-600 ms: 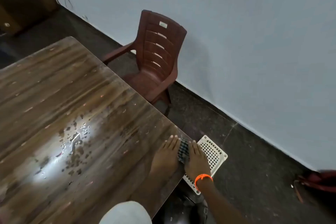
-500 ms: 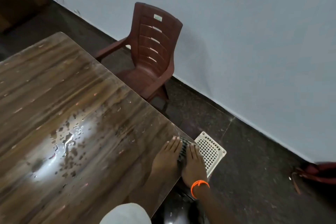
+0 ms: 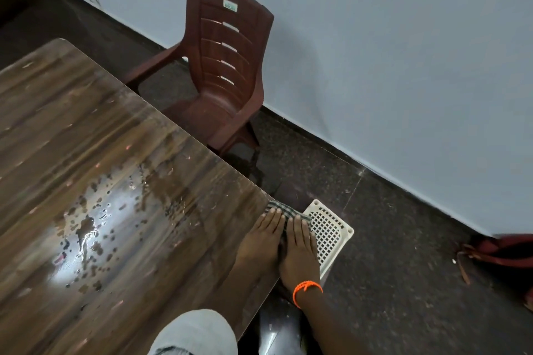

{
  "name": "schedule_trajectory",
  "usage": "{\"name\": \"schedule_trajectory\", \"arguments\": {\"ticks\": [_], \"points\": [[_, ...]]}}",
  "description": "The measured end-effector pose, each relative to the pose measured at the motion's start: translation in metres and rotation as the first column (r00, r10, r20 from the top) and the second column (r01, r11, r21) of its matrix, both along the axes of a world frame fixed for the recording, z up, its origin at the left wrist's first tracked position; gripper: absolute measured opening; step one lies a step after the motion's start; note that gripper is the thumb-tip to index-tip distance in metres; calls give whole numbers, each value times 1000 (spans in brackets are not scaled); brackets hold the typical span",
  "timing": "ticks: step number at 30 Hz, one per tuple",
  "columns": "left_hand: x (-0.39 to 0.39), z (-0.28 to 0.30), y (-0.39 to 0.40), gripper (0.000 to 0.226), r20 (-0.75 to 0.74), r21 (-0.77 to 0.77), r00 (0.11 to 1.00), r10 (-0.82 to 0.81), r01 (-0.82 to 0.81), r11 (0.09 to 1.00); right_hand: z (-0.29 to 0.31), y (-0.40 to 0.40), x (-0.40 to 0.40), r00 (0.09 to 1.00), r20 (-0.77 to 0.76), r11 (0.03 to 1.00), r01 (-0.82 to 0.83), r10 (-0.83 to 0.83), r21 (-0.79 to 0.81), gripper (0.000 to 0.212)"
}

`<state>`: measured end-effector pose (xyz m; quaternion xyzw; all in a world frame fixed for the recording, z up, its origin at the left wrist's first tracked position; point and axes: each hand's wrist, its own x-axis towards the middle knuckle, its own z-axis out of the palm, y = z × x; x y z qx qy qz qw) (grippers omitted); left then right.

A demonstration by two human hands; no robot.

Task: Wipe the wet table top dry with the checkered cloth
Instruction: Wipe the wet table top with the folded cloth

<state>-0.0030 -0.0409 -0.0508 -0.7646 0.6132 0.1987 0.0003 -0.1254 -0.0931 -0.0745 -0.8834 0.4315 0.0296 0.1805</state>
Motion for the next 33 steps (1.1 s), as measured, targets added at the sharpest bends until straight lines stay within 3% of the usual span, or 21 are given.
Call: {"name": "schedule_trajectory", "arguments": {"ticks": [8, 15, 18, 25, 33], "points": [[36, -7, 1, 62, 45, -20, 997, 56, -56, 998, -1, -6, 37, 995, 62, 996, -83, 81, 43, 63], [-1, -12, 33, 60, -1, -64, 998, 65, -65, 996, 5, 26, -7, 985, 80, 986, -158, 153, 57, 69], [-20, -13, 29, 62, -10, 6, 998, 61, -61, 998, 8, 19, -24, 987, 46, 987, -157, 156, 28, 66], [10, -7, 10, 59, -35, -30, 994, 104, -105, 994, 5, -2, 11, 996, 19, 996, -90, 90, 17, 62], [4, -13, 77, 58, -45, -79, 984, 172, -175, 981, 9, 50, 3, 969, 47, 966, -246, 243, 83, 72]]}}
